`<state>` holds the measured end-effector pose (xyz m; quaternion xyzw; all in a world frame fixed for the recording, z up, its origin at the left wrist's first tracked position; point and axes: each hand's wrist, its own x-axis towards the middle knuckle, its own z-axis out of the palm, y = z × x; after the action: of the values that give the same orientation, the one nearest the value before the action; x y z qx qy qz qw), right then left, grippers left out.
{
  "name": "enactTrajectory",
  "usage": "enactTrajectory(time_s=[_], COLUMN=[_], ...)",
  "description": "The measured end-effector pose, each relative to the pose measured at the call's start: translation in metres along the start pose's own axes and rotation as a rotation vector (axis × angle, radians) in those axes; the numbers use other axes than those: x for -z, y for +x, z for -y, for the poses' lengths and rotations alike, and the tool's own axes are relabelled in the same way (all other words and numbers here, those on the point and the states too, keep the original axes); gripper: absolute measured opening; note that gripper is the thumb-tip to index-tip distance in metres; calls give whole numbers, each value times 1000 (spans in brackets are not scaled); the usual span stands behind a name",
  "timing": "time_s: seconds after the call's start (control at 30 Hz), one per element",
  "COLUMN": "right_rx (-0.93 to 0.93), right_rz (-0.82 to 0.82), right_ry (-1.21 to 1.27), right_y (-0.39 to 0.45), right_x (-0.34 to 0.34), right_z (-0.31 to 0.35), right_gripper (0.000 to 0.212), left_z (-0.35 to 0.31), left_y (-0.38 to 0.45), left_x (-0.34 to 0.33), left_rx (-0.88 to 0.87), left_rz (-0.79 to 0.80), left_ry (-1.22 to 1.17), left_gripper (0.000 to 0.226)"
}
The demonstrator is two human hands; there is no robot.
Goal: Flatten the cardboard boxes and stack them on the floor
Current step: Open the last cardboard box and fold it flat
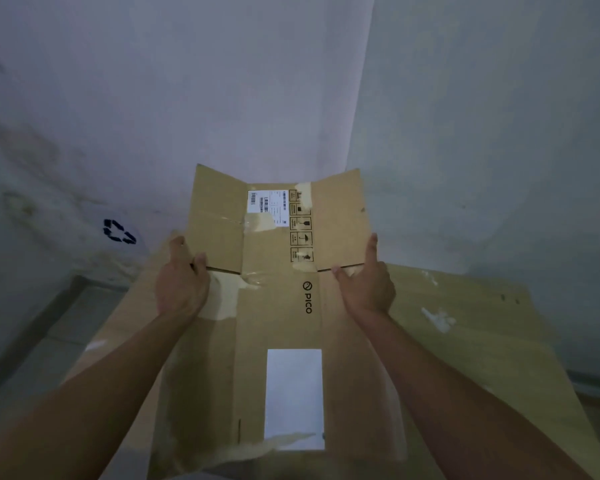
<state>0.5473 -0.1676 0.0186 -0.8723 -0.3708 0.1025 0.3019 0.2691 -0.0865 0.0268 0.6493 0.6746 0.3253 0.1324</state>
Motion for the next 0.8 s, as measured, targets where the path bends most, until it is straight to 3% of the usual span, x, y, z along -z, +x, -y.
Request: enactTrajectory(time_s=[0.43,0.8], right_rx=[143,161], right_rz=[-112,-74], right_ry=[48,52], right_y=[-128,-151], right_x=[-34,-130], right_z=[199,304], right_gripper=[96,98], left_z=[119,216], left_y=[71,155], left_x=[196,245], left_rx=[10,34], left_rz=[-144,-158], left_ry=[-52,-24], left_gripper=[37,35])
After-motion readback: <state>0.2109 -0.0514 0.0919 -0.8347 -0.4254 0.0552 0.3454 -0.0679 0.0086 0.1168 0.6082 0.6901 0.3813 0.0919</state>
